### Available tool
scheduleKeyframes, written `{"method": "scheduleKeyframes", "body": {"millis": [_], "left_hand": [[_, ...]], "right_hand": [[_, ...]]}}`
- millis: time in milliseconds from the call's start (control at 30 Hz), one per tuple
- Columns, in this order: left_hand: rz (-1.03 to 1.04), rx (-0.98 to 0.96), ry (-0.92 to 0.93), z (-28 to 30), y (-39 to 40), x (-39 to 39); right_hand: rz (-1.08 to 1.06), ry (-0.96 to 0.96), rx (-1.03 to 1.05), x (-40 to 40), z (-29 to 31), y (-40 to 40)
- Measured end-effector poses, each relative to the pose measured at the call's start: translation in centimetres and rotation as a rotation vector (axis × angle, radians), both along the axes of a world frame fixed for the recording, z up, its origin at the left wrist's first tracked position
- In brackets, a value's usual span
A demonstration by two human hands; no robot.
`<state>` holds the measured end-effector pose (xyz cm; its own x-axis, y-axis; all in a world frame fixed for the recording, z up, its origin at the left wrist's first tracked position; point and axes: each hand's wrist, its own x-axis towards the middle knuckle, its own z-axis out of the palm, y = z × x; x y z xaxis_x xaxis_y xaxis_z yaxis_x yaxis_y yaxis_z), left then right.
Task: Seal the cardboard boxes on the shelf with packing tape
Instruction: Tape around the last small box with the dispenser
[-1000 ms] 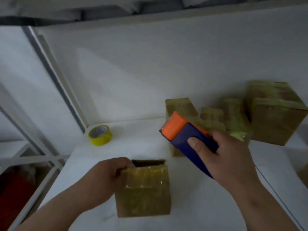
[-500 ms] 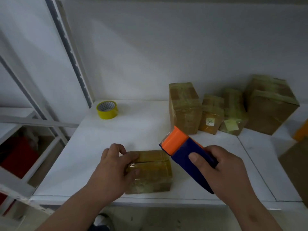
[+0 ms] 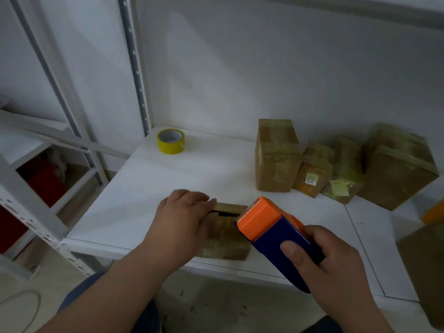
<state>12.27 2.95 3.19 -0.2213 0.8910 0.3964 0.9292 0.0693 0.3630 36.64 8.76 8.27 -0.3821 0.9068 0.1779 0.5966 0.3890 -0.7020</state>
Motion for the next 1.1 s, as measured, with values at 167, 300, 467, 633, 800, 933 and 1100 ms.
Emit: {"method": "scheduleKeyframes", "body": {"millis": [167, 300, 467, 633, 800, 933, 1100], "left_hand": [[0.019, -0.067, -1.029, 5.9, -1.7, 2.8], [-0.144, -0.201, -1.342, 6.9, -2.5, 3.1], [-0.090, -0.215, -1.262, 5.9, -3.0, 2.9], [0.109, -0.169, -1.059, 5.6, -3.7, 3.8], [0.250, -0.095, -1.101, 4.8, -4.6, 3.9], [0.264, -0.056, -1.129, 5.3, -5.2, 3.7], [0.272, 0.027, -1.227, 6.9, -5.5, 2.4]], "right_hand": [[0.030, 0.029, 0.004, -0.3, 0.1, -1.0], [0.070, 0.026, -0.001, -0.5, 0.3, -1.4], [0.125, 0.035, -0.053, -0.3, 0.8, -2.2], [0.197, -0.032, -0.110, -0.1, 1.0, -2.5], [0.332, -0.105, -0.193, -0.2, 1.1, -2.0], [0.415, -0.052, -0.209, -0.2, 2.3, -1.2], [0.440, -0.064, -0.231, 0.0, 3.7, 0.3]]}}
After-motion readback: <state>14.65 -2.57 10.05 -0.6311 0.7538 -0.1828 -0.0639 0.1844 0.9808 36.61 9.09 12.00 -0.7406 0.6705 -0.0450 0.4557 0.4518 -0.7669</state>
